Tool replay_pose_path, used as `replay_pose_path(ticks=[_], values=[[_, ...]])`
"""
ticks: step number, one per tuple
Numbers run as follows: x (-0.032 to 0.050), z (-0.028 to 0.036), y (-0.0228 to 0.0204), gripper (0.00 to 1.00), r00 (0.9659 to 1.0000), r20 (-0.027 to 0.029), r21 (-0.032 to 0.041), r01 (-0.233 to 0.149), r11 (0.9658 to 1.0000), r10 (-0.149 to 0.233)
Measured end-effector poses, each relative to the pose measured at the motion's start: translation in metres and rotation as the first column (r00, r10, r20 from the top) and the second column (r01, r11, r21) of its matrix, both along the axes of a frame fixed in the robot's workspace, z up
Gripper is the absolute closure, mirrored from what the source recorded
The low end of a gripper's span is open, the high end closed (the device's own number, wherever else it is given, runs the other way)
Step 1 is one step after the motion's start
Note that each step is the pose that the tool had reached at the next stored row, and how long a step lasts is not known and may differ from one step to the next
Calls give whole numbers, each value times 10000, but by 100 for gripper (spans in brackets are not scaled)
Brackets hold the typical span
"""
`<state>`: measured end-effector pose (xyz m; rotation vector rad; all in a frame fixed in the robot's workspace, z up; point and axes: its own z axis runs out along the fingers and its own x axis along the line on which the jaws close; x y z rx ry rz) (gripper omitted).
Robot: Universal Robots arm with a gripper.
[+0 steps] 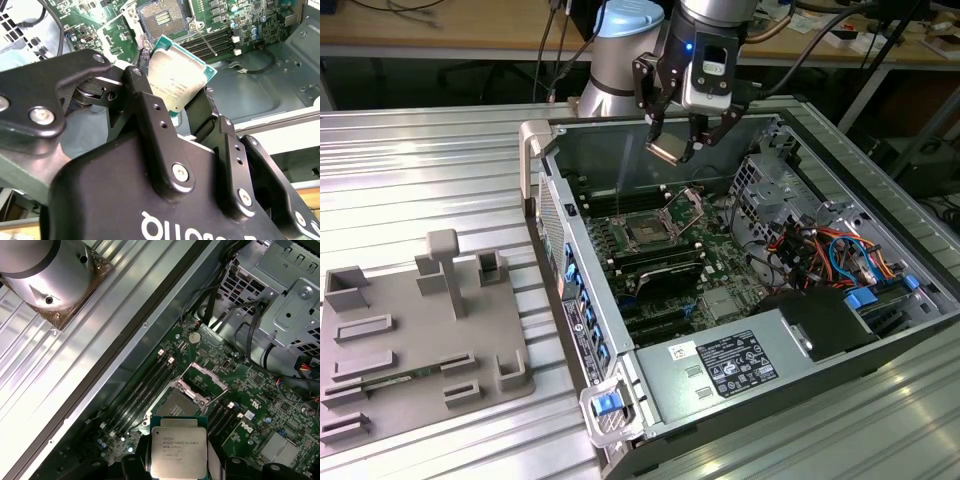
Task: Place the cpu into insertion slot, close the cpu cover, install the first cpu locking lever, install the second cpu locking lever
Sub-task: 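Place the cpu into insertion slot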
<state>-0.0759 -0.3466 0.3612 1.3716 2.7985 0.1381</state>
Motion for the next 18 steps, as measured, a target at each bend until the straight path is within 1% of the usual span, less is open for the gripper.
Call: replay_pose_path(ticks=[5, 12, 14, 18], values=[[-7, -4, 0, 45, 9998, -1, 0, 202, 9998, -202], [-18, -11, 0, 45, 9986, 0, 0, 529, 9986, -529], [-25, -15, 0, 45, 9975, 0, 0, 704, 9975, -704], [-30, -23, 0, 45, 9960, 0, 1, 894, 9960, -894]])
